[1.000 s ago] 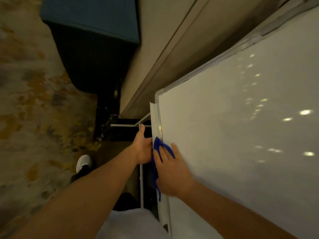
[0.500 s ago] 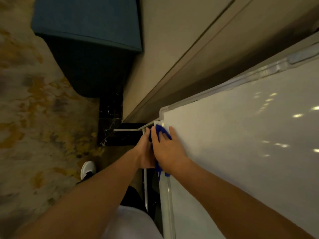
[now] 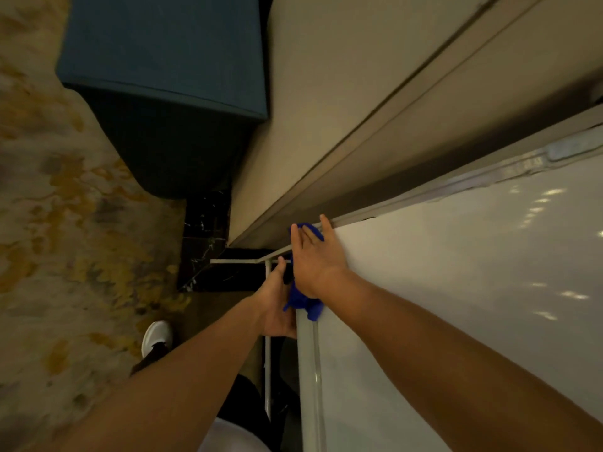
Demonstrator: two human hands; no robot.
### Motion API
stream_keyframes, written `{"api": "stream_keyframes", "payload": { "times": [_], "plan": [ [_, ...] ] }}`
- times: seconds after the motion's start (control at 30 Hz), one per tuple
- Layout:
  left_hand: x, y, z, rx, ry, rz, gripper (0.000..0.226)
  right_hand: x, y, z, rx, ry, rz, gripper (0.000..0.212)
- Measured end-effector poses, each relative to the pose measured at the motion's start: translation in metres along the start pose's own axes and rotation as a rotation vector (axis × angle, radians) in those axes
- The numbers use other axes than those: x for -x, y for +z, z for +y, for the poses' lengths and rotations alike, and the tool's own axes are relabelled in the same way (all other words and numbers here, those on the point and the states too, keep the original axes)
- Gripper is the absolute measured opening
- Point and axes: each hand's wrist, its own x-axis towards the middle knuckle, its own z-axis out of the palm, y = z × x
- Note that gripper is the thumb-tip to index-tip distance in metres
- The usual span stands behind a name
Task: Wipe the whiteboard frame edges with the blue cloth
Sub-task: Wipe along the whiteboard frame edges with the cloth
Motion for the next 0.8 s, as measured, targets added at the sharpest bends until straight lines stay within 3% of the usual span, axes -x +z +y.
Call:
{"api": "stream_keyframes", "payload": {
  "times": [0.23,0.4,0.57,0.8],
  "plan": [
    [-0.011,0.014,0.010,0.063,0.092,0.076,0.100,0.005,-0.012,0.018,0.176,0.043,-0.052,0.094],
    [-0.010,0.027,0.026,0.120,0.202,0.044,0.095,0.034,-0.013,0.038,0.131,0.168,0.002,0.093],
    [-0.012,0.028,0.038,0.010,0.220,0.086,0.097,0.014,-0.009,0.012,0.111,0.106,-0.085,0.092],
    [-0.017,0.031,0.042,0.000,0.324,0.140,0.093,0.008,-0.042,0.045,0.089,0.034,-0.075,0.041]
  ]
}}
